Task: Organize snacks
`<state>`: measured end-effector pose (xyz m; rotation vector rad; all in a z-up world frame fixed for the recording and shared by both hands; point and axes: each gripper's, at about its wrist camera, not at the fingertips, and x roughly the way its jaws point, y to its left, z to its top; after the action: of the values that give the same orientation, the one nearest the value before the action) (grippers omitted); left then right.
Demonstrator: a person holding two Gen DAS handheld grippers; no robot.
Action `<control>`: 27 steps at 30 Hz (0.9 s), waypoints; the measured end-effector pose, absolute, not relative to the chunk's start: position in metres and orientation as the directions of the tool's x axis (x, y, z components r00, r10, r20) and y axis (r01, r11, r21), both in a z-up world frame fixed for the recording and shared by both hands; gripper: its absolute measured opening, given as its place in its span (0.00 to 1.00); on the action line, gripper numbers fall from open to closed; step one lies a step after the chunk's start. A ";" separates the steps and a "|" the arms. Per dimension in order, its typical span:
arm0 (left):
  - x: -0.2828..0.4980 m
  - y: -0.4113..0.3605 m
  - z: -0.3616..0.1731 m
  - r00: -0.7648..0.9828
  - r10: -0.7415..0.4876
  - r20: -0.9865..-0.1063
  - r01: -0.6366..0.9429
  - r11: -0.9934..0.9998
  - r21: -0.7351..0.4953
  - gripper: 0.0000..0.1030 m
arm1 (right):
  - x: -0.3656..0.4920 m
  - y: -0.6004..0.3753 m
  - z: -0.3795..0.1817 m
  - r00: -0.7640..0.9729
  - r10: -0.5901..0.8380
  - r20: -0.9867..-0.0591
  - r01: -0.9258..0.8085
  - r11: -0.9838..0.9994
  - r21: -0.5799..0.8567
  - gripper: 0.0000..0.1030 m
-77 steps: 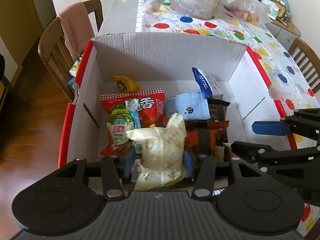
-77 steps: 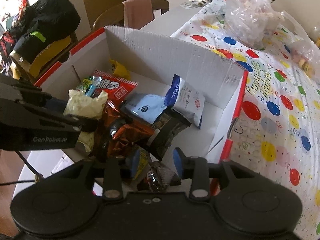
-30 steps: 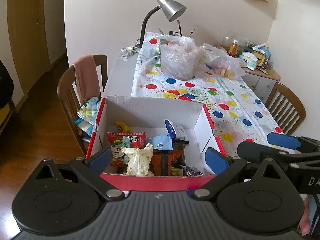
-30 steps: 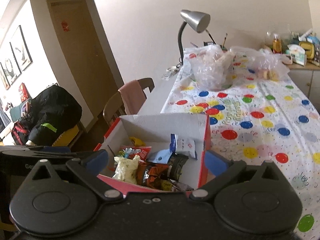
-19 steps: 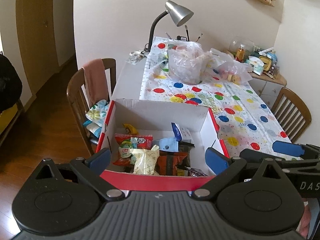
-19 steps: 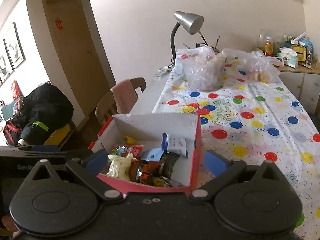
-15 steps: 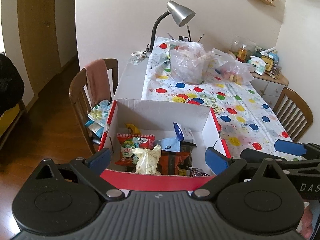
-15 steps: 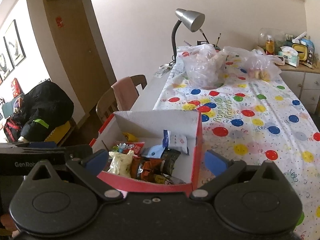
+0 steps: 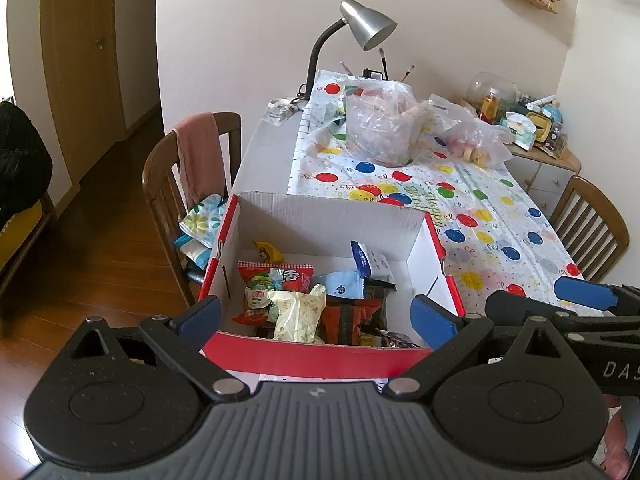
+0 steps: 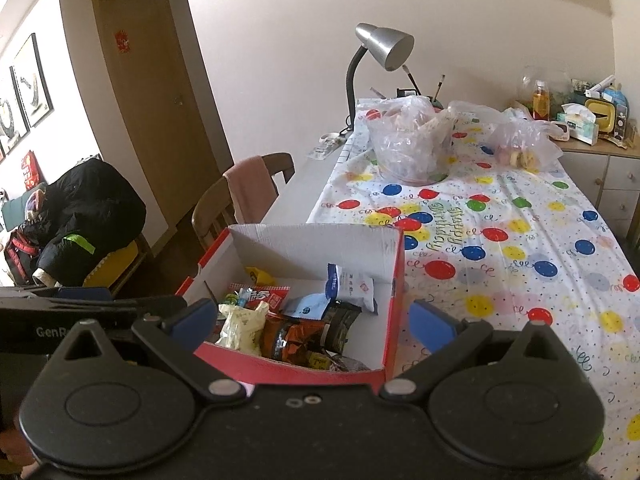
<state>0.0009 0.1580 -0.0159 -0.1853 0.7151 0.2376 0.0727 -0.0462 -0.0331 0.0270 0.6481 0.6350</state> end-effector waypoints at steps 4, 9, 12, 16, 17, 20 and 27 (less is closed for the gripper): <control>0.001 0.158 -0.016 0.730 0.152 -0.666 -0.278 0.957 -0.086 0.98 | 0.074 -0.047 -0.033 0.623 0.550 -0.556 -0.529 0.820 0.217 1.00; 0.002 0.158 -0.016 0.731 0.153 -0.665 -0.276 0.957 -0.083 0.98 | 0.073 -0.048 -0.033 0.628 0.546 -0.555 -0.522 0.824 0.220 1.00; 0.002 0.157 -0.016 0.730 0.152 -0.666 -0.277 0.957 -0.085 0.98 | 0.073 -0.049 -0.033 0.628 0.546 -0.554 -0.520 0.825 0.223 1.00; 0.003 0.158 -0.014 0.729 0.150 -0.667 -0.271 0.959 -0.082 0.98 | 0.072 -0.050 -0.033 0.632 0.541 -0.555 -0.512 0.829 0.226 1.00; 0.003 0.157 -0.014 0.729 0.150 -0.668 -0.273 0.959 -0.083 0.98 | 0.072 -0.050 -0.033 0.632 0.539 -0.557 -0.509 0.830 0.226 1.00; 0.004 0.157 -0.013 0.728 0.149 -0.669 -0.272 0.959 -0.083 0.98 | 0.073 -0.050 -0.034 0.632 0.536 -0.559 -0.505 0.833 0.228 1.00; 0.004 0.157 -0.013 0.730 0.148 -0.667 -0.270 0.959 -0.083 0.98 | 0.073 -0.049 -0.034 0.633 0.534 -0.561 -0.502 0.834 0.229 1.00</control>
<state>0.0043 0.1573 -0.0133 -0.1792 0.7170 0.2317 0.0731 -0.0493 -0.0344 0.0526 0.6583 0.5929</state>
